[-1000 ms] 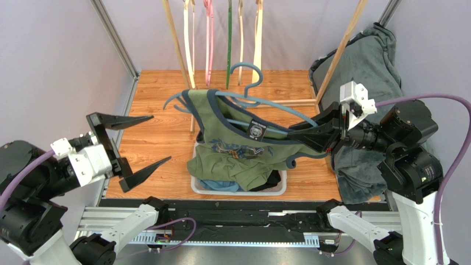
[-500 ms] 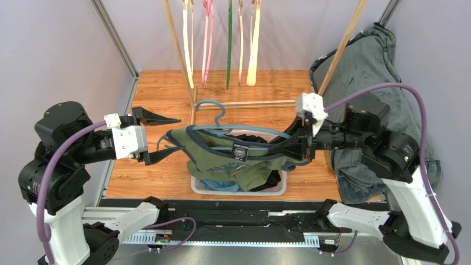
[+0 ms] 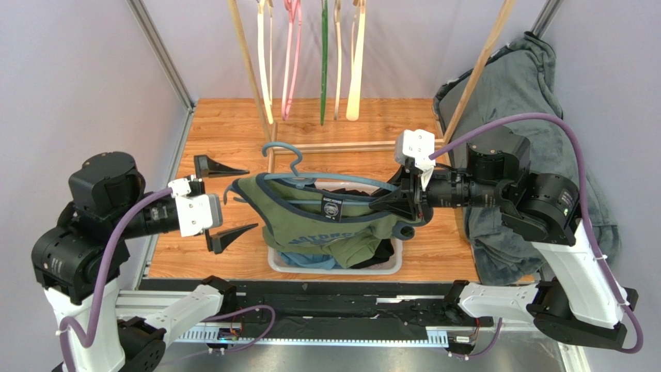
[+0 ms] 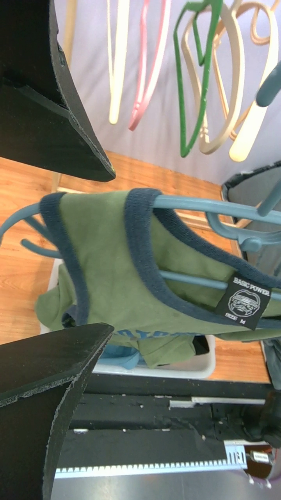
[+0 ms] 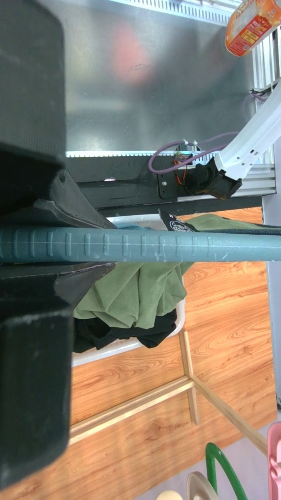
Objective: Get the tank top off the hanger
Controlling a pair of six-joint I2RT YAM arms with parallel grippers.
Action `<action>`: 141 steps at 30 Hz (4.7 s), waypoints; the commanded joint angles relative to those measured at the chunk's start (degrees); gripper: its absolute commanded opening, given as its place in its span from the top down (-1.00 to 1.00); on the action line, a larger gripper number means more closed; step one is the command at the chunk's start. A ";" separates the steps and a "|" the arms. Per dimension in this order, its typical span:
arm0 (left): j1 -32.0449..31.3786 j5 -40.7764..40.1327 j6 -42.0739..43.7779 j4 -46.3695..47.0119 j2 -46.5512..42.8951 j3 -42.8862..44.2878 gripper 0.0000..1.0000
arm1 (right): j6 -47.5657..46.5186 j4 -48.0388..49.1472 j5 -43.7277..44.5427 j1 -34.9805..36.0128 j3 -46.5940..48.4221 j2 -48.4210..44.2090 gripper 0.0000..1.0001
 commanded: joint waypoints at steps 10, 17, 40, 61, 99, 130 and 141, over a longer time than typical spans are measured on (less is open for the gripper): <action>0.22 -1.77 -1.33 -1.71 1.77 0.09 -0.98 | -1.21 0.55 2.02 2.17 3.74 -1.07 1.00; 0.31 1.04 -1.76 -2.15 4.76 1.66 -0.70 | -1.47 -0.24 2.90 3.23 4.36 -0.98 1.00; 0.22 11.15 -10.02 2.23 3.98 0.10 1.00 | -1.03 11.26 6.15 7.10 -0.74 -0.37 1.00; 0.22 -5.99 -12.14 7.34 0.81 -1.49 1.00 | 3.10 21.21 35.24 7.10 -14.70 -18.28 -0.48; 0.31 -1.68 -14.42 5.93 1.77 3.86 1.00 | 8.19 17.60 41.93 6.93 -31.40 -26.21 0.94; -5.31 -6.71 -11.45 11.94 12.59 7.65 1.00 | 3.02 3.45 28.22 7.01 -7.43 -19.88 -0.46; -15.41 -13.87 5.00 1.80 8.98 3.78 1.00 | 0.73 3.01 15.84 6.93 5.23 -8.03 -0.64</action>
